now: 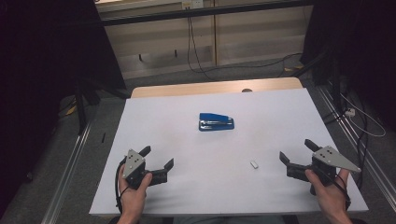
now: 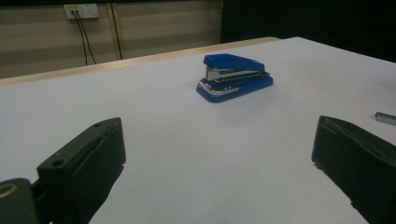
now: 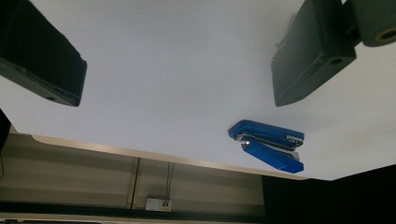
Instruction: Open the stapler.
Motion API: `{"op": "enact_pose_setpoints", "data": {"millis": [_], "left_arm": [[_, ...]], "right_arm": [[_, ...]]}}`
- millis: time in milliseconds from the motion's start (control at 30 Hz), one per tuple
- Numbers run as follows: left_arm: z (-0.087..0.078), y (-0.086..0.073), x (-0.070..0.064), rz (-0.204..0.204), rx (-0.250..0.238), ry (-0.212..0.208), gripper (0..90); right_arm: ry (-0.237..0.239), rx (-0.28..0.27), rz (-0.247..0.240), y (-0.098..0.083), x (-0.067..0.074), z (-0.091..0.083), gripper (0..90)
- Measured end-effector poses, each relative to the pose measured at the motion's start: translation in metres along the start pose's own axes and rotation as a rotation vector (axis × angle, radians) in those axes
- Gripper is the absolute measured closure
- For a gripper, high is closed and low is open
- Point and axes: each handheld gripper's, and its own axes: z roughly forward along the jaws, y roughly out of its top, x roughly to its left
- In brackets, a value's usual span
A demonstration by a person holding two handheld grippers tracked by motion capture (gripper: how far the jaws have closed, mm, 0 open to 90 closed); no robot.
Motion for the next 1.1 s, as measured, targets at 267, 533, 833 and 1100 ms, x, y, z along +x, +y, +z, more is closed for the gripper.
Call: {"op": "enact_pose_setpoints", "data": {"millis": [267,533,833,1100], "left_arm": [[0.0,0.0,0.001,0.003,0.007,0.003,2.8],[0.0,0.0,0.0,0.001,0.013,0.002,2.9],[0.0,0.0,-0.002,0.019,0.023,-0.012,2.9],[0.006,0.001,-0.003,0.03,0.03,-0.021,2.8]], "right_arm": [[0.013,0.005,-0.004,0.0,0.001,0.0,3.0],[0.066,0.018,-0.012,0.0,0.004,0.001,2.9],[0.089,0.04,-0.046,0.001,0.01,0.005,3.1],[0.092,0.046,-0.054,0.004,0.014,0.013,3.8]]}}
